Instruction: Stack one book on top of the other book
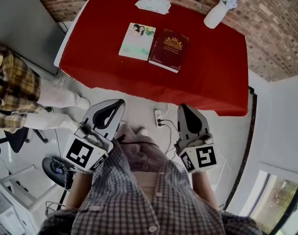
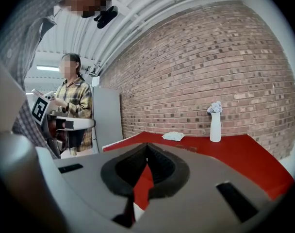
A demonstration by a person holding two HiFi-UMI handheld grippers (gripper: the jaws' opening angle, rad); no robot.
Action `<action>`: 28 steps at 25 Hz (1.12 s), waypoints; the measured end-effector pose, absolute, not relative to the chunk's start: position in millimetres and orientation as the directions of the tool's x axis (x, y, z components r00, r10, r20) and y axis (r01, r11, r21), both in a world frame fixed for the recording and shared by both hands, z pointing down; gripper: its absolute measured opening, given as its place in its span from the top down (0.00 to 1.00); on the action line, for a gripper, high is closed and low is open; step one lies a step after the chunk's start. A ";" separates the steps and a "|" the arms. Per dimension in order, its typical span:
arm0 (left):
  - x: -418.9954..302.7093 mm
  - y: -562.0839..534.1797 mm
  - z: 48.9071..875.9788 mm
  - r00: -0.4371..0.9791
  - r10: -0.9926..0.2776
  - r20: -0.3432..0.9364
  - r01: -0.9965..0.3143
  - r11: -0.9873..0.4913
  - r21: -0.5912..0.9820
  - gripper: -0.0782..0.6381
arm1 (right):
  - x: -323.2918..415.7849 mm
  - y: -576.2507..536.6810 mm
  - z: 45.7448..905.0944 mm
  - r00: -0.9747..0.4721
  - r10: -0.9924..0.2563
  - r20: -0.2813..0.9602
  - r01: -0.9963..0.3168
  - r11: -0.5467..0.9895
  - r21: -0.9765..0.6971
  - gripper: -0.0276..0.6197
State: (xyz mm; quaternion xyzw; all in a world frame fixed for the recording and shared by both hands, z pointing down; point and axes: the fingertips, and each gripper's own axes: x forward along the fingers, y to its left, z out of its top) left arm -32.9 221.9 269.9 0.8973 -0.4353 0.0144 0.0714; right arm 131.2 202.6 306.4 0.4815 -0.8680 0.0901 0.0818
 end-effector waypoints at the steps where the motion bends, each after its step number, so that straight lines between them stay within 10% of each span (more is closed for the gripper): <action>1: -32.4 217.9 271.1 0.622 -0.778 0.092 -0.783 -0.611 0.117 0.88 | 130.8 199.6 305.9 -0.527 -0.822 0.216 -0.848 0.525 -0.074 0.95; 28: -95.8 7.1 297.5 0.728 -0.665 0.167 -0.686 -0.711 0.155 0.88 | 35.0 23.0 346.3 -0.499 -0.783 0.370 -0.837 0.546 0.028 0.95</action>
